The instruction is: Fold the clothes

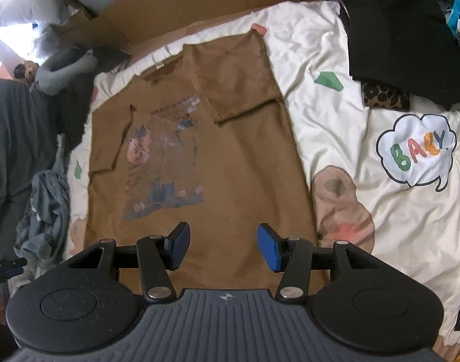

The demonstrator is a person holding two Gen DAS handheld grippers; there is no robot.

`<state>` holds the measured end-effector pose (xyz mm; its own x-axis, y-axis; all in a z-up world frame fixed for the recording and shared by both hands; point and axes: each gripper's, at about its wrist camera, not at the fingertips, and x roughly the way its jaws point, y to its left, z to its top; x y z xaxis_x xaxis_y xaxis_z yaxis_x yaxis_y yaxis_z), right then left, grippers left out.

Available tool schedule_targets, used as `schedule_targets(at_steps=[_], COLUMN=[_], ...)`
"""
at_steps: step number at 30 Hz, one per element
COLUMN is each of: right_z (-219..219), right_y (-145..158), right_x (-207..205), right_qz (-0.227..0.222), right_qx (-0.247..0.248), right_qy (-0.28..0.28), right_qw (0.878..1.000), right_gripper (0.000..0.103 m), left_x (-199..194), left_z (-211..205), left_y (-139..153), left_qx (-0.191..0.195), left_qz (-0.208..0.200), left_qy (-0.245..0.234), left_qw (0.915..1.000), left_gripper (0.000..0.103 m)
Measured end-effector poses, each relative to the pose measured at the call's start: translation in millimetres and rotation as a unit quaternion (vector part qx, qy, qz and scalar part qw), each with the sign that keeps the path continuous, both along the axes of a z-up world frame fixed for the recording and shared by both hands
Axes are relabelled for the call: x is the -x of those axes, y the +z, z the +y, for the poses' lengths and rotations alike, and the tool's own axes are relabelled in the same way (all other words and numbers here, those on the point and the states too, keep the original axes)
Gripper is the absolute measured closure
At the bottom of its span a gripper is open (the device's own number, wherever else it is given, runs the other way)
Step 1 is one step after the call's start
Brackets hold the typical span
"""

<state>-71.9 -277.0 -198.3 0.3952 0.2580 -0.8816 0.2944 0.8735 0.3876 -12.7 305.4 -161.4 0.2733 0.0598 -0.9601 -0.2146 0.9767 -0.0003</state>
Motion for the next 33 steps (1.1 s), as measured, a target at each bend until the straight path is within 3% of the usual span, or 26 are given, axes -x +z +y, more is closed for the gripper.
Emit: schedule_targets(at_steps=[2, 8, 20, 33], right_z=[-1.4, -1.5, -1.4, -3.7], right_y=[-9.6, -45.9, -95.4, -143.1], right_x=[3.3, 10.5, 23.3, 43.9], right_qz=[0.007, 0.038, 0.09, 0.152], right_qx=[0.02, 0.018, 0.039, 0.029], right_qy=[-0.003, 0.011, 0.035, 0.034], right_qw=[1.0, 0.999, 0.995, 0.987], right_gripper=[0.046, 0.046, 0.046, 0.047], left_x=[-0.4, 3.5, 7.6, 20.4], left_z=[-4.6, -15.7, -20.3, -19.9], left_y=[-11.2, -37.9, -106.9, -130.3], left_qx=[-0.001, -0.009, 0.012, 0.006], left_qz=[0.016, 0.043, 0.131, 0.169], left_qy=[-0.008, -0.035, -0.022, -0.013], left_qw=[0.9998, 0.9984, 0.991, 0.9856], left_gripper=[0.032, 0.032, 0.032, 0.032])
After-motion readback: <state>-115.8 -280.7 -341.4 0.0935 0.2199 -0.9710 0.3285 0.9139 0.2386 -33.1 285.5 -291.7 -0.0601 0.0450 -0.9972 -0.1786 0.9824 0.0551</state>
